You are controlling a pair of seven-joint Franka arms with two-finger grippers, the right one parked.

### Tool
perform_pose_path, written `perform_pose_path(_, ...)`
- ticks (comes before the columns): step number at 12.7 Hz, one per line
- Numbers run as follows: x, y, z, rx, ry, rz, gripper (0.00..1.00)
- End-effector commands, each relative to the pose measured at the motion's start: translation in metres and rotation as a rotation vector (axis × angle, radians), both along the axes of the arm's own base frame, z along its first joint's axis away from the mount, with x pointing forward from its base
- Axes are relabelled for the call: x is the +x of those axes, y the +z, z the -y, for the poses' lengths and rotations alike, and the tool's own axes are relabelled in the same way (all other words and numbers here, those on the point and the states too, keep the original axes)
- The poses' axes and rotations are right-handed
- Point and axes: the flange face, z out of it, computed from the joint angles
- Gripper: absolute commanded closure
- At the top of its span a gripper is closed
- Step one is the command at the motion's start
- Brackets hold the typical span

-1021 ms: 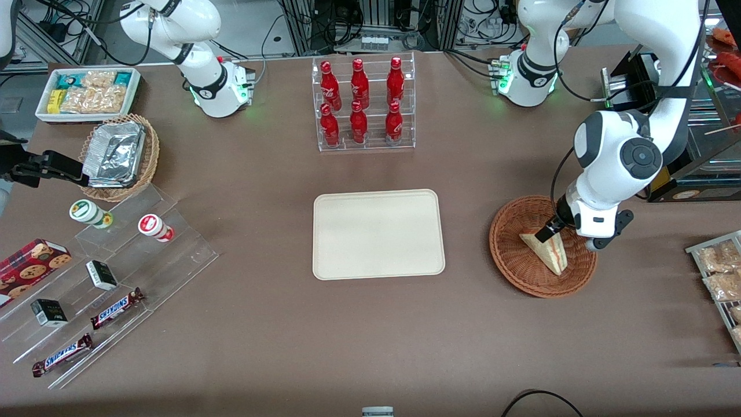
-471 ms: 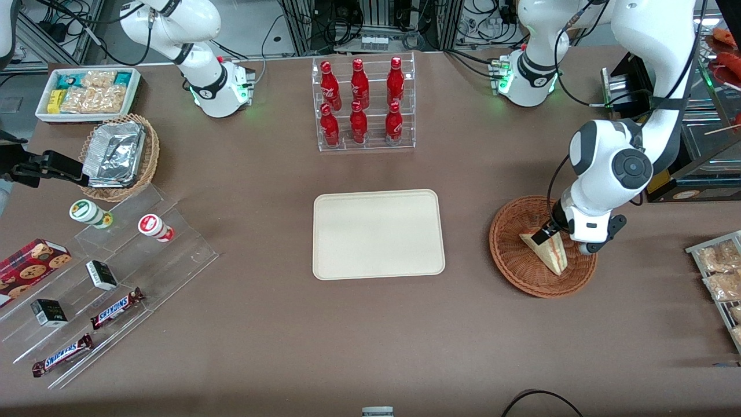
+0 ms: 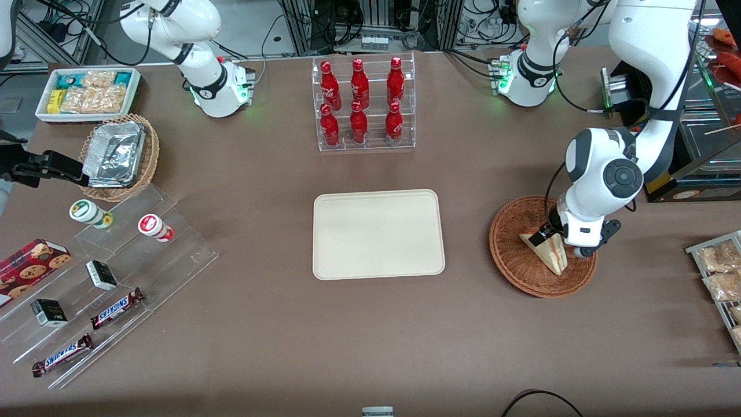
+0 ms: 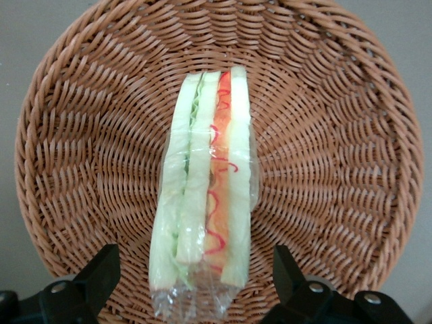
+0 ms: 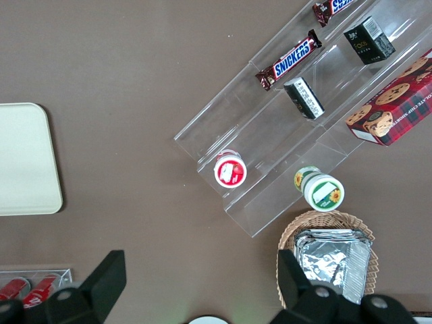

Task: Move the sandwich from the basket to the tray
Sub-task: 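Close the left gripper on the sandwich and lift it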

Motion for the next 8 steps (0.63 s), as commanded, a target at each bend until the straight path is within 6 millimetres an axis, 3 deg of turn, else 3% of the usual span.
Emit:
perform_pose_path(1,0.0074,-0.002,-0.0008,0.011,-0.002,0.013,0.0)
perform_pose_path(2,0.0082,-0.0023,-0.0033,0.011,0.003,0.013,0.0)
perform_pose_path(3,0.0086,-0.0025,-0.0033,0.011,0.003,0.013,0.06)
perform_pose_path(5,0.0129,0.0001,-0.0039,0.01,0.011,0.019,0.7)
perform_pose_path(6,0.013,0.0001,-0.0047,0.01,0.016,0.019,0.92)
perform_pose_path(7,0.0135,0.0007,-0.0047,0.01,0.016,0.021,1.0)
perform_pose_path(8,0.0135,0.0007,-0.0047,0.009,0.019,0.02,1.0)
